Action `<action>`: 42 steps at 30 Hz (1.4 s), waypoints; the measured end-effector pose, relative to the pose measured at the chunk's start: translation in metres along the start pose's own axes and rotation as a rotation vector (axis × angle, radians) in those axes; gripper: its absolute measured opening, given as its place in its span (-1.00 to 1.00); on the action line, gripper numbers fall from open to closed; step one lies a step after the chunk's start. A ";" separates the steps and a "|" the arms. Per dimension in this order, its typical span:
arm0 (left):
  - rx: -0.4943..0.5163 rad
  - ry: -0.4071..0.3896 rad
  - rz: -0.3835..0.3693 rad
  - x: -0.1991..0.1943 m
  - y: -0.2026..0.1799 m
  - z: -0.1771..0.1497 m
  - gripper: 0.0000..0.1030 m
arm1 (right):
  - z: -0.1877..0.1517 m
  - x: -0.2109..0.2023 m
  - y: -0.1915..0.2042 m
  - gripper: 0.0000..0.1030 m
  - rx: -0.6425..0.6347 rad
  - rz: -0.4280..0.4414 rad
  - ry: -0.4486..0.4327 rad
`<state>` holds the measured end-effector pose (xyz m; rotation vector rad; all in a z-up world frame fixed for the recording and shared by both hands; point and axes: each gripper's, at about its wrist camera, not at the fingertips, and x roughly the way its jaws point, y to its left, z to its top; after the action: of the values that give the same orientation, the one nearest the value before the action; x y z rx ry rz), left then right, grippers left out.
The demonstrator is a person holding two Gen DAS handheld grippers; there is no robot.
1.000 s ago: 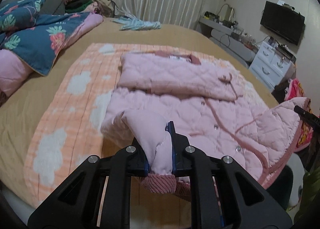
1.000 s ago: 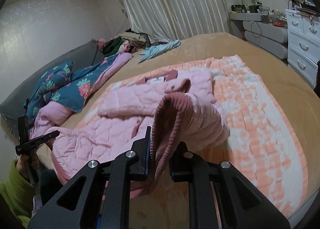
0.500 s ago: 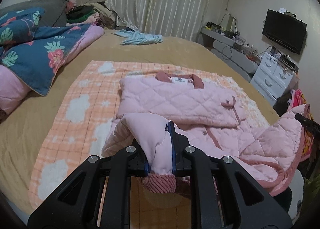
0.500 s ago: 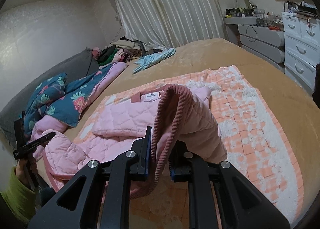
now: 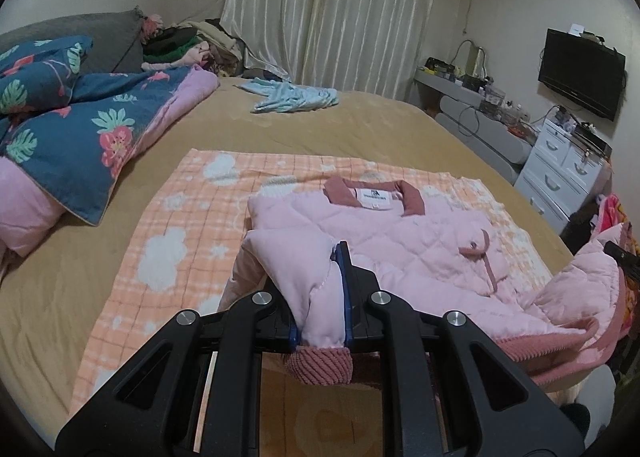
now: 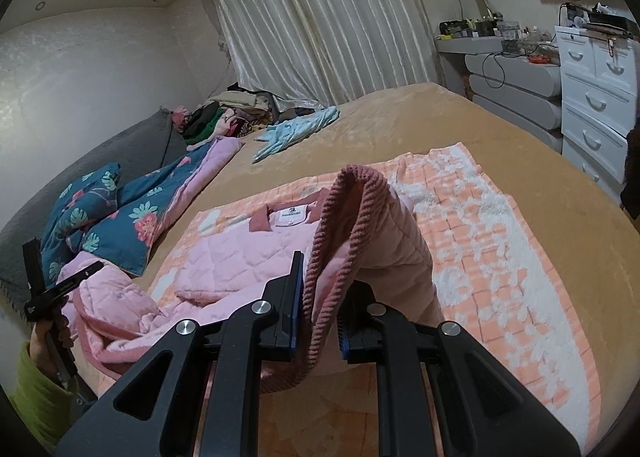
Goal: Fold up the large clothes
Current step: 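Lift the hem with both tools and fold it toward the collar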
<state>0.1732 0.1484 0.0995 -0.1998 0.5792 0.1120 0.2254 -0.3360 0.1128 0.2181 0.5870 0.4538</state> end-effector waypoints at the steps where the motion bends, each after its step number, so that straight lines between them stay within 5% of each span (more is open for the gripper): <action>1: 0.004 -0.002 0.007 0.002 0.000 0.004 -0.84 | 0.003 0.003 -0.001 -0.75 0.002 -0.004 0.001; 30: 0.006 0.038 0.107 0.084 0.010 0.047 -0.83 | 0.064 0.084 -0.034 -0.62 0.152 0.044 0.085; 35: -0.018 0.053 0.108 0.101 0.017 0.051 -0.83 | 0.072 0.086 -0.044 0.04 0.221 0.125 0.066; 38: -0.026 0.065 0.108 0.110 0.020 0.053 -0.82 | 0.074 0.070 -0.047 0.46 0.210 0.119 -0.024; 42: -0.028 0.074 0.113 0.119 0.023 0.053 -0.81 | 0.057 0.048 -0.056 0.70 0.200 0.121 -0.121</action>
<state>0.2964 0.1886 0.0734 -0.1985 0.6627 0.2232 0.3135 -0.3668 0.1182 0.4711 0.5018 0.4949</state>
